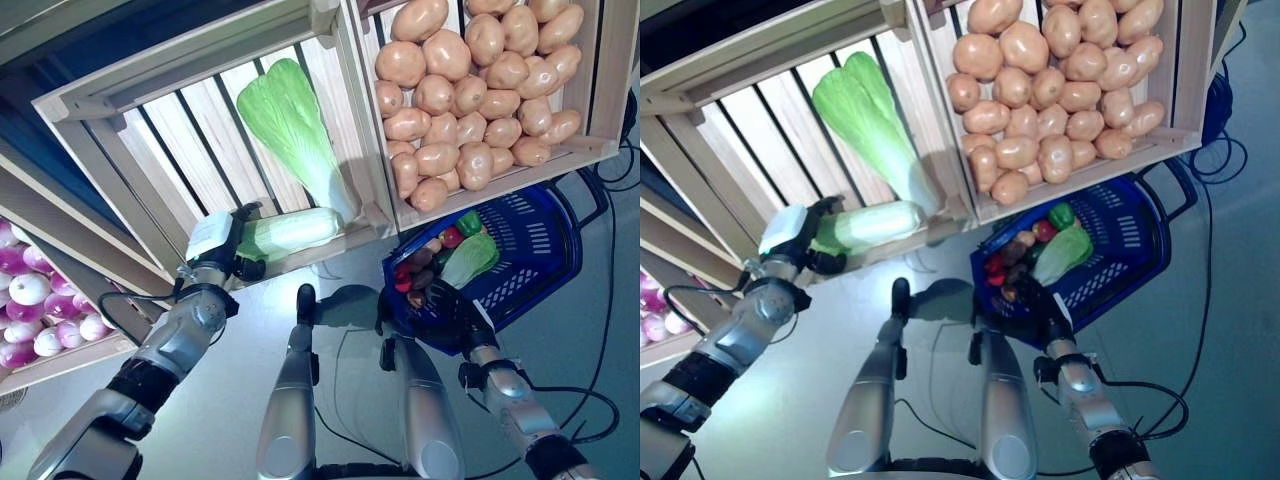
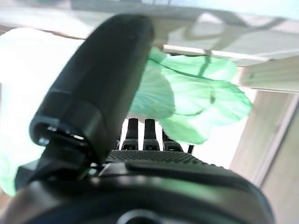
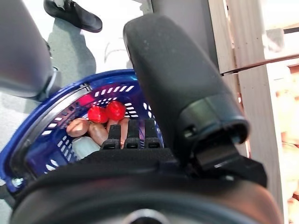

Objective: Put vegetables into the basket

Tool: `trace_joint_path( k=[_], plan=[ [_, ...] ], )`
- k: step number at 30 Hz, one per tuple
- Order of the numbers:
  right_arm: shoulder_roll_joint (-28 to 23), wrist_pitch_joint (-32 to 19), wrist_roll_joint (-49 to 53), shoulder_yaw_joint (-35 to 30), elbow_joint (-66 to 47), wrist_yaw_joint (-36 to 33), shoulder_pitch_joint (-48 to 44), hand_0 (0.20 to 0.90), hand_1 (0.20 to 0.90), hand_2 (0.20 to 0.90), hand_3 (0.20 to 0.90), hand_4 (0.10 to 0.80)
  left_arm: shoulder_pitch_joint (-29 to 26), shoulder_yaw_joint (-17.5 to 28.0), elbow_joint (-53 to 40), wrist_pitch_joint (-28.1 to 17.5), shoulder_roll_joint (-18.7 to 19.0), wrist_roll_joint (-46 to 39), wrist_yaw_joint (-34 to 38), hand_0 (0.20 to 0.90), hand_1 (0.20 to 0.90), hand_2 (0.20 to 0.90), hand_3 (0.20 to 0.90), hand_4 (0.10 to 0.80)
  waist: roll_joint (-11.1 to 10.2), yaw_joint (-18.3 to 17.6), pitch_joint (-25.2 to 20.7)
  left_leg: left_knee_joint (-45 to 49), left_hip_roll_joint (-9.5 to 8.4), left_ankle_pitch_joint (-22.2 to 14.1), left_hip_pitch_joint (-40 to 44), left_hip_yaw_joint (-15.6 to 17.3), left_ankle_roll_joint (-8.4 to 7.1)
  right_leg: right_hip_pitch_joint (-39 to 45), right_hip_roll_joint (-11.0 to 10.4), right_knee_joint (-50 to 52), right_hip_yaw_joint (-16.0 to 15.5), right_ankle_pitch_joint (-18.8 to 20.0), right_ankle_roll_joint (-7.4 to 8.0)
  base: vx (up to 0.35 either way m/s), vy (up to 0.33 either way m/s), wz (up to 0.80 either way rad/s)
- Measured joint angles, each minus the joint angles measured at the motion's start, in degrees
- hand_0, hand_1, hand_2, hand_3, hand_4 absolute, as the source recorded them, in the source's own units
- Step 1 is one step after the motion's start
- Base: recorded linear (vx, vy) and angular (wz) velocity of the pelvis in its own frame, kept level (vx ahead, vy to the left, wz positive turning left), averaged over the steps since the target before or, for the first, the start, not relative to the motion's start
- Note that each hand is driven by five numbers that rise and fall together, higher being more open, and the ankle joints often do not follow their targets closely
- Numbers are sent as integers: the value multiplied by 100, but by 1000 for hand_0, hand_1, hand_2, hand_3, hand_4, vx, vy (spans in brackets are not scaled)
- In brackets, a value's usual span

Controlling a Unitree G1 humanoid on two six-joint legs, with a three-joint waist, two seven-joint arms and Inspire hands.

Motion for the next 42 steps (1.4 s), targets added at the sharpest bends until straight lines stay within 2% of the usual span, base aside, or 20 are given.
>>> trace_joint_path(
  k=[3, 6, 12, 33, 40, 42],
  plan=[
    [-1, 3, 0, 20, 0, 0, -71, 900, 900, 900, 900, 800, -197, -17, 228, 18, -130, 0, 29, 900, 900, 900, 900, 800, -3, -77, -1, -4, 13, -1, -18, 1, -1, 0, 28, -36, 1, 7, 5, 0, 0, 0],
    [0, 15, 0, 47, -1, 0, -108, 900, 900, 900, 900, 800, -334, -230, 332, 23, -152, 0, 25, 900, 900, 900, 900, 800, -4, -139, -1, -11, 12, -3, -20, 9, 3, 0, 35, -56, 9, 23, -11, 0, 0, 0],
    [-2, 52, 0, 54, -1, -1, -148, 900, 900, 900, 900, 800, -508, -342, 489, 31, -192, -5, 10, 900, 900, 900, 900, 800, -8, -231, -2, -21, 11, -9, -24, 20, 11, -18, 47, -61, 46, 26, -14, 0, 0, 0],
    [-3, 145, 0, 117, 16, -1, -280, 900, 900, 900, 900, 800, -822, -434, 781, 52, -367, -394, 11, 900, 900, 900, 900, 800, -30, -256, -6, 110, -44, -50, -158, 76, 68, -114, 20, -57, 158, 55, 75, 1, -3, 0],
    [4, 145, 2, 370, 64, -3, -388, 900, 900, 900, 900, 800, -1031, -595, 1052, 183, -600, 93, 327, 900, 900, 900, 900, 800, -67, -259, -3, 189, -95, -87, -233, 69, 123, -143, -26, -63, 166, 84, 118, -3, -10, 1],
    [7, 145, 2, 476, 100, -6, -437, 900, 900, 900, 900, 800, -1057, -627, 1158, 194, -681, 254, 572, 900, 900, 900, 900, 800, -146, -267, -4, 193, -99, -90, -248, 99, 129, -178, -27, -64, 212, 87, 123, -8, -14, -6]
  ],
)
